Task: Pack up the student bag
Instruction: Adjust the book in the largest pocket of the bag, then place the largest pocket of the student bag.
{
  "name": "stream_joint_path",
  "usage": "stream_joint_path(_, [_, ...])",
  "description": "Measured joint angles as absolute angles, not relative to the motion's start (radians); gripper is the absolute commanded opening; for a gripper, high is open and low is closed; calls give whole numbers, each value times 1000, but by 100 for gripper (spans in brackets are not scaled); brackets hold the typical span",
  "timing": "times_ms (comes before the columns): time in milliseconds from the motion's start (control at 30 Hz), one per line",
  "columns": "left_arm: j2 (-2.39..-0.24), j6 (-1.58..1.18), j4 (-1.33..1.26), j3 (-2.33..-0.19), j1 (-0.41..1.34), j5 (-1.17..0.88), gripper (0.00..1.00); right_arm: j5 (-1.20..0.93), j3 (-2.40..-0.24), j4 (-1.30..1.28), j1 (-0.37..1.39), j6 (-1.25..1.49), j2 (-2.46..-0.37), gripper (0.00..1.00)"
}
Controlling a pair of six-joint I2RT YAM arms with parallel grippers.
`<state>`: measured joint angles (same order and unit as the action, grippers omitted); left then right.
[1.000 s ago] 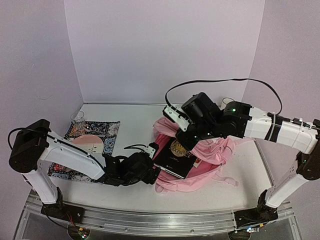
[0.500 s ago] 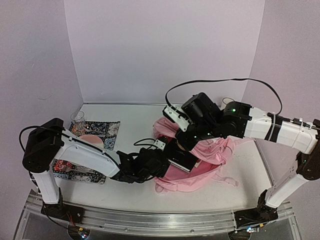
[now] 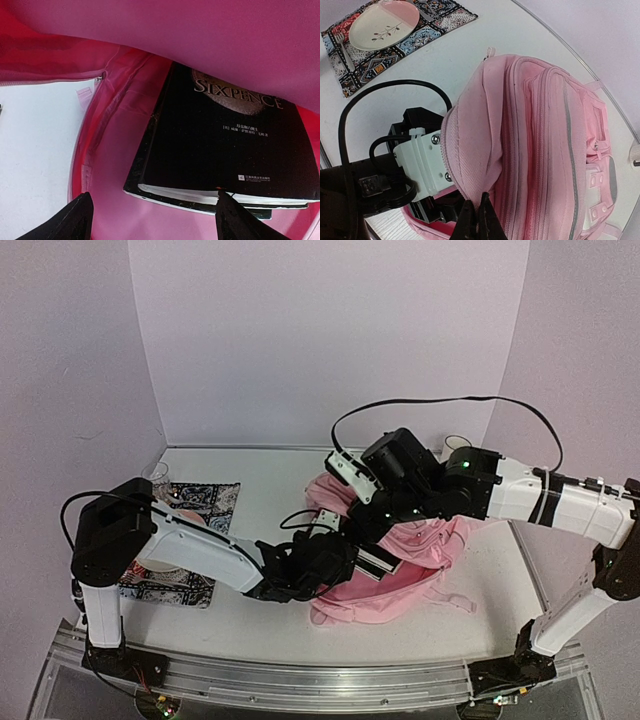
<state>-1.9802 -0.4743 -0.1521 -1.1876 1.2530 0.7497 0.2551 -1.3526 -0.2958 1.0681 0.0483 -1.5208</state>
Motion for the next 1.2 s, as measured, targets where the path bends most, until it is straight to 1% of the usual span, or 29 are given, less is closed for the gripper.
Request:
stream_joint_path(167, [-1911,-522,-203,-1078,1253,702,87,256,-1340,-289,1076,62,-1521,0])
stream_joint_path(300, [-1736,-571,-217,-903,1253,658,88,251,-1321,-278,1081,75,-1523,0])
stream_joint_path(400, [-1614,-600,-217,-818,1249,640,90,226,-1316,-273,1083,89,-1544,0])
stream_joint_path(500, [-1535,-637,-182,-786,1236,621,90,191,-1309,-263,1085,111,-1584,2])
stream_joint_path(633, [-1502,-694,-122,-782,1172,560,90,144,-1292,-252,1089,143,-1638,8])
stream_joint_path(667, [-1495,-707,-112,-775,1149,540,90,134,-1289,-248,1090,151,-1648,10])
stream_joint_path(700, [-1487,-716,-103,-767,1126,521,90,122,-1285,-245,1090,159,-1656,14])
stream_joint_path(867, [-1435,-738,-70,-742,1016,423,93,90,-1273,-235,1090,193,-1664,48])
stream_joint_path(967, [-1410,-738,-70,-747,958,345,93,90,-1274,-233,1090,202,-1664,64])
stream_joint_path(1067, [-1411,-735,-65,-772,901,268,94,105,-1285,-239,1087,214,-1664,72])
stream_joint_path(1200, [-1459,-727,-61,-858,847,175,94,119,-1299,-241,1059,242,-1661,79])
